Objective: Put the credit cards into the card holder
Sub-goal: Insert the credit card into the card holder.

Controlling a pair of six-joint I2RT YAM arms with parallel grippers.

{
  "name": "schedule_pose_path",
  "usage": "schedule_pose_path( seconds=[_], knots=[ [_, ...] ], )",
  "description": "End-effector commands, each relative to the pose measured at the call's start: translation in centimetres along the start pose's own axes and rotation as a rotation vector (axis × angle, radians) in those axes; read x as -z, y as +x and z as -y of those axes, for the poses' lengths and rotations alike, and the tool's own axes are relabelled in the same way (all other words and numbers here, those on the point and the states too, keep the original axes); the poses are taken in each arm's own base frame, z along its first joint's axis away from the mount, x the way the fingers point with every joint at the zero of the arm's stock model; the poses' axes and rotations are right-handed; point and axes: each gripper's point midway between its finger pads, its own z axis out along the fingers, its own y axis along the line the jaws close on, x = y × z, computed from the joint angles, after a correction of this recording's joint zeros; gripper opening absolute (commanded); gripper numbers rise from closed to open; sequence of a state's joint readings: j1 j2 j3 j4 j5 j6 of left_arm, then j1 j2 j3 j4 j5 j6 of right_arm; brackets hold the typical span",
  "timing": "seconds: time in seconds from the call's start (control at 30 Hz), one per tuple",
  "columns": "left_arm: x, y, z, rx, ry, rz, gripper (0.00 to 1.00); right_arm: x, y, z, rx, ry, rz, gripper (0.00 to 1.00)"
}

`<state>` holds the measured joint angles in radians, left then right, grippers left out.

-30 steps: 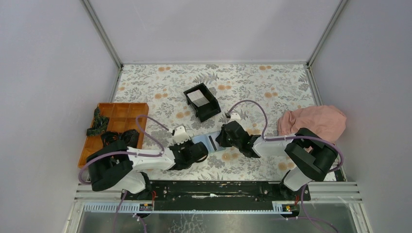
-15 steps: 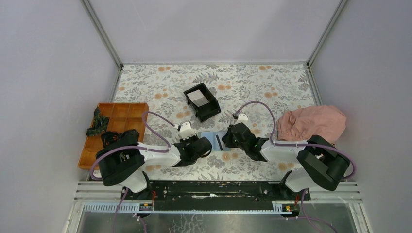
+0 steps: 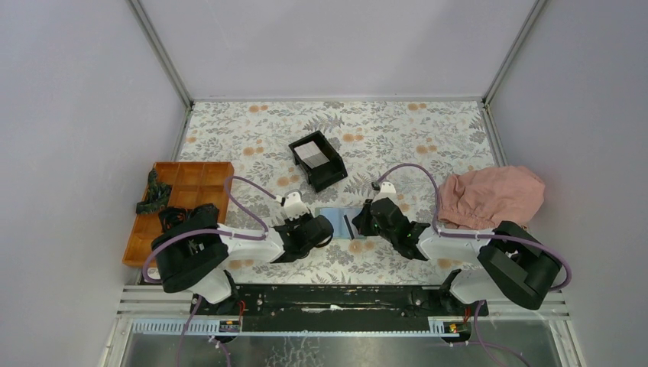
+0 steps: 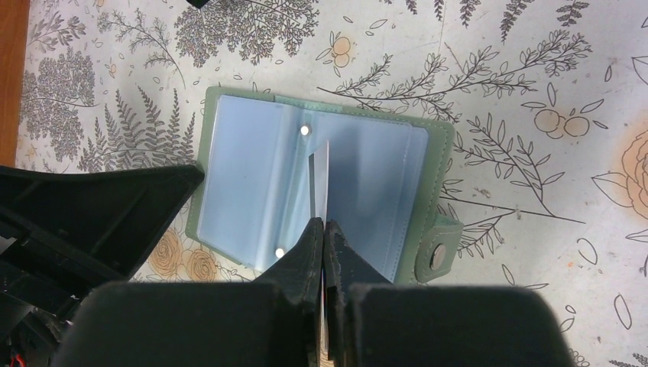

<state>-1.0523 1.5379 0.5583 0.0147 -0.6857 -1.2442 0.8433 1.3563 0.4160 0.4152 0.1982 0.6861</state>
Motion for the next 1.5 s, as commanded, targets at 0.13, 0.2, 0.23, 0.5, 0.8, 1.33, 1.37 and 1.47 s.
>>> schedule_pose_path(
  seconds=[0.13,0.2,0.23,0.5,0.8,1.33,1.37,1.47],
  knots=[
    [0.3,5.3,-6.1,-0.137,-0.134,-0.208,0.17,0.3,0.6,1.8,0.021,0.055,0.001,0.00],
    [0.2,5.5,-6.2,-0.138,-0.136,-0.213,0.16,0.3,0.1,1.6,0.018,0.054,0.021,0.00],
    [0.2,5.5,-6.3,-0.138,-0.137,-0.215,0.16,0.4,-0.2,1.5,0.016,0.050,0.033,0.00],
    [0.3,6.1,-6.7,-0.134,-0.141,-0.227,0.14,0.8,-1.7,0.8,0.001,0.033,0.089,0.00],
    [0.7,6.8,-7.4,-0.137,-0.146,-0.235,0.13,1.3,-2.9,-0.1,-0.066,-0.005,0.145,0.00],
    [1.1,7.3,-7.2,-0.137,-0.137,-0.240,0.12,0.9,-3.4,-1.9,-0.208,-0.114,0.192,0.00],
    [1.1,7.3,-7.2,-0.136,-0.136,-0.239,0.12,0.8,-3.4,-1.9,-0.211,-0.116,0.195,0.00],
    [1.1,7.3,-7.3,-0.138,-0.138,-0.240,0.12,0.6,-3.3,-1.8,-0.220,-0.120,0.200,0.00]
  ],
)
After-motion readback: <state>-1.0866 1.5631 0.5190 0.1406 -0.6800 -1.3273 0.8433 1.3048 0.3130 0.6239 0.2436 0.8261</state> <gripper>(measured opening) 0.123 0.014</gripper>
